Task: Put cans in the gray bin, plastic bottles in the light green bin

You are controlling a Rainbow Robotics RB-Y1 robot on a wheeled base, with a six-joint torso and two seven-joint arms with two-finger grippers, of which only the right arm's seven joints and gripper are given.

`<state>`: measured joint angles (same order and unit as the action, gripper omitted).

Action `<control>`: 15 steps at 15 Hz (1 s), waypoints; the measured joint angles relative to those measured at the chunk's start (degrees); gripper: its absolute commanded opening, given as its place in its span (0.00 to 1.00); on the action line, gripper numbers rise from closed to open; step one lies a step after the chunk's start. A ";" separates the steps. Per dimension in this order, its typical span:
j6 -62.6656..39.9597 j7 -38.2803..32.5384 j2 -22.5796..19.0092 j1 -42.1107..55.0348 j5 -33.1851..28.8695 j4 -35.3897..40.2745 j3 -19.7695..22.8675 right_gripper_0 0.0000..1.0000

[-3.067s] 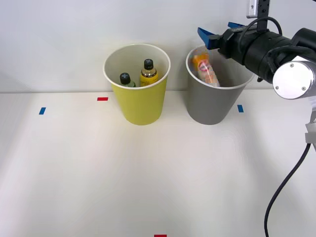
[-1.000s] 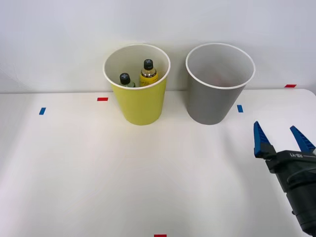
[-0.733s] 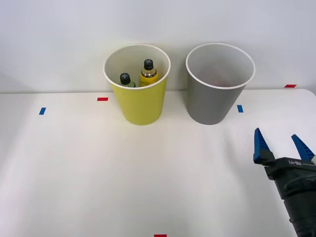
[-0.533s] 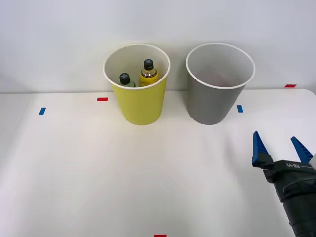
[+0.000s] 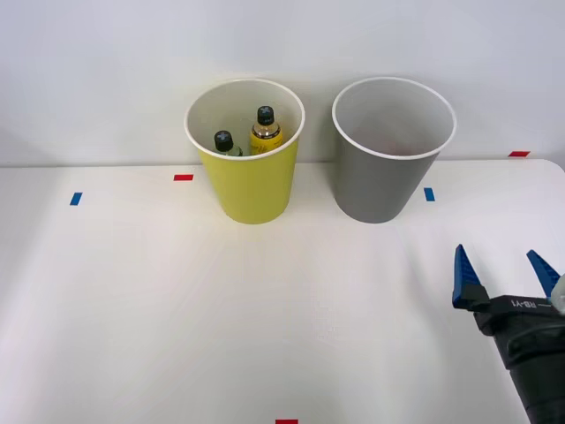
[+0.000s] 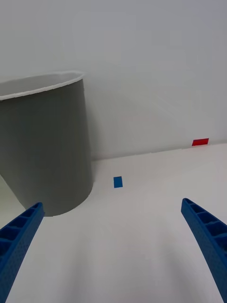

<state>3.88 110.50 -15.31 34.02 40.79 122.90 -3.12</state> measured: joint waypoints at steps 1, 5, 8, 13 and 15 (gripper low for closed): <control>0.06 -2.74 0.22 0.29 -2.27 -0.04 -0.06 1.00; 0.72 -14.82 2.63 1.84 -14.51 -0.29 -0.70 1.00; 6.68 -25.04 3.91 1.74 -23.83 -4.26 -2.14 1.00; 13.17 -44.29 5.92 1.94 -40.15 -8.80 -3.45 1.00; 14.13 -51.57 7.23 3.22 -45.55 -8.99 -3.65 1.00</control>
<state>18.01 58.93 -8.08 37.24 -4.77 113.90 -6.77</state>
